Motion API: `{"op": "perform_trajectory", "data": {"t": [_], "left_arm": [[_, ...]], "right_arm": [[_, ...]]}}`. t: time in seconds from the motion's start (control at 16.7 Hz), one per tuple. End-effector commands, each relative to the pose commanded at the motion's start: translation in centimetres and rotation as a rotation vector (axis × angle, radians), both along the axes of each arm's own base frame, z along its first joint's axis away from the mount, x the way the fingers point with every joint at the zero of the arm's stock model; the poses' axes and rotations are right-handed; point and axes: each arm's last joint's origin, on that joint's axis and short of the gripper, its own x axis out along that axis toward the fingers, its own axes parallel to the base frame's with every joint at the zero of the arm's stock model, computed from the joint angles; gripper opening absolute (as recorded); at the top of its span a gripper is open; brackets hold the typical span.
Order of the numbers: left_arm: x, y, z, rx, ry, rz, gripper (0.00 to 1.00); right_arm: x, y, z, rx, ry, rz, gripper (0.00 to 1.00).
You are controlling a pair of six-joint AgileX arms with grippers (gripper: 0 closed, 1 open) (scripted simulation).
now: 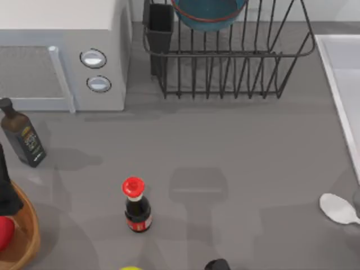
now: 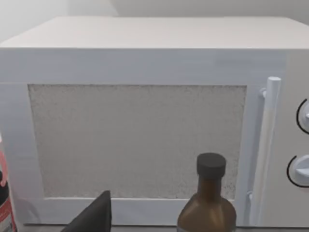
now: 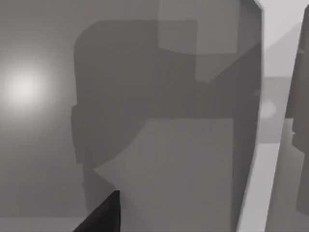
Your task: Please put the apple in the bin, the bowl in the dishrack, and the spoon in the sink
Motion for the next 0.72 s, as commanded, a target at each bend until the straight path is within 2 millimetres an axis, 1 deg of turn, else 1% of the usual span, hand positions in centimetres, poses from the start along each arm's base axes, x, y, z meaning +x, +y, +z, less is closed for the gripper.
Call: {"op": "perform_trajectory", "data": {"t": [0.18, 0.72], "left_arm": [[0.0, 0.0, 0.0, 0.0, 0.0, 0.0, 1.0], [0.0, 0.0, 0.0, 0.0, 0.0, 0.0, 1.0]], "right_arm": [[0.0, 0.0, 0.0, 0.0, 0.0, 0.0, 1.0], [0.0, 0.0, 0.0, 0.0, 0.0, 0.0, 0.32]]}}
